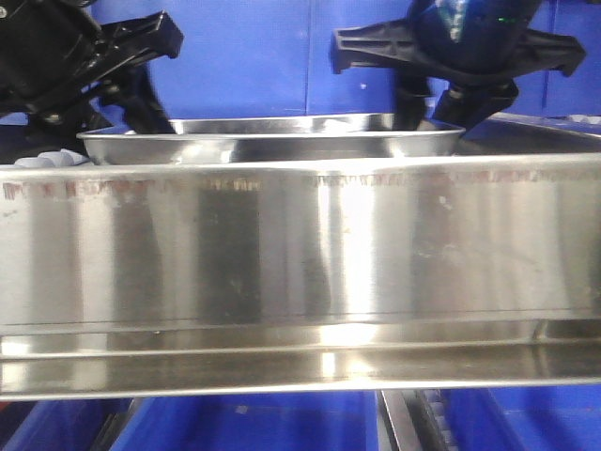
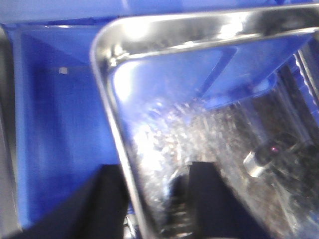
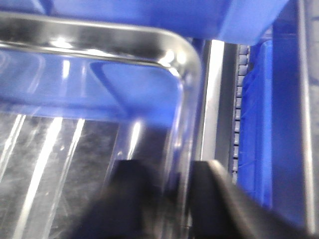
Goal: Stack silver trays without gaps
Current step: 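Lift the small silver tray upward off the shelf with both grippers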
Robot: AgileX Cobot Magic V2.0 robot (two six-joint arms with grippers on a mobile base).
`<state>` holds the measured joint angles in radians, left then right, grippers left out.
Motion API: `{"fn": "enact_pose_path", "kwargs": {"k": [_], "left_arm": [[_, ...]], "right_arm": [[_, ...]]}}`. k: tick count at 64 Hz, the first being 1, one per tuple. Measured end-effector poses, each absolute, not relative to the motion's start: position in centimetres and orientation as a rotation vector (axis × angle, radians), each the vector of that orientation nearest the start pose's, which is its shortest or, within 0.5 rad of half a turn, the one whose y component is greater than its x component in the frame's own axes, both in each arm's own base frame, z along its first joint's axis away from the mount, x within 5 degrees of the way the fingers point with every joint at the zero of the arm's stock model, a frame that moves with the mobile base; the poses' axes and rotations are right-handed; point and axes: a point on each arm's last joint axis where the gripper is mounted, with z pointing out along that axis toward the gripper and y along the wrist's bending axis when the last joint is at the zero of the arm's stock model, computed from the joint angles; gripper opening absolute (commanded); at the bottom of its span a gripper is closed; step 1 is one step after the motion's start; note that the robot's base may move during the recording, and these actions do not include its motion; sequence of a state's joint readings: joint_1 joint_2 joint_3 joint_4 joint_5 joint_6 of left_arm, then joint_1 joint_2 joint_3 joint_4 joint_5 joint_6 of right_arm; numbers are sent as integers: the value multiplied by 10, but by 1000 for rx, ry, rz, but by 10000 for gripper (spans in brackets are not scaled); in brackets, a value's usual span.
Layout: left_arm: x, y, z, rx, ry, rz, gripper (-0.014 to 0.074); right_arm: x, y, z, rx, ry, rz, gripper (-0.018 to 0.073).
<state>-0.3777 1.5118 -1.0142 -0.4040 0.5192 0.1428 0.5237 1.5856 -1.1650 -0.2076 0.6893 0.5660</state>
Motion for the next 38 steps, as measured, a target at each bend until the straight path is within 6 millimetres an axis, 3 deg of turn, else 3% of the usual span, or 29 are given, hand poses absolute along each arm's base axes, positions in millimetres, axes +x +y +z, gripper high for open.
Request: {"fn": "enact_pose_path", "kwargs": {"k": [27, 38], "left_arm": [[290, -131, 258, 277, 2476, -480, -18], [287, -131, 262, 285, 2482, -486, -18]], "right_arm": [[295, 155, 269, -75, 2583, 185, -76], [290, 152, 278, -81, 2565, 180, -76]]}}
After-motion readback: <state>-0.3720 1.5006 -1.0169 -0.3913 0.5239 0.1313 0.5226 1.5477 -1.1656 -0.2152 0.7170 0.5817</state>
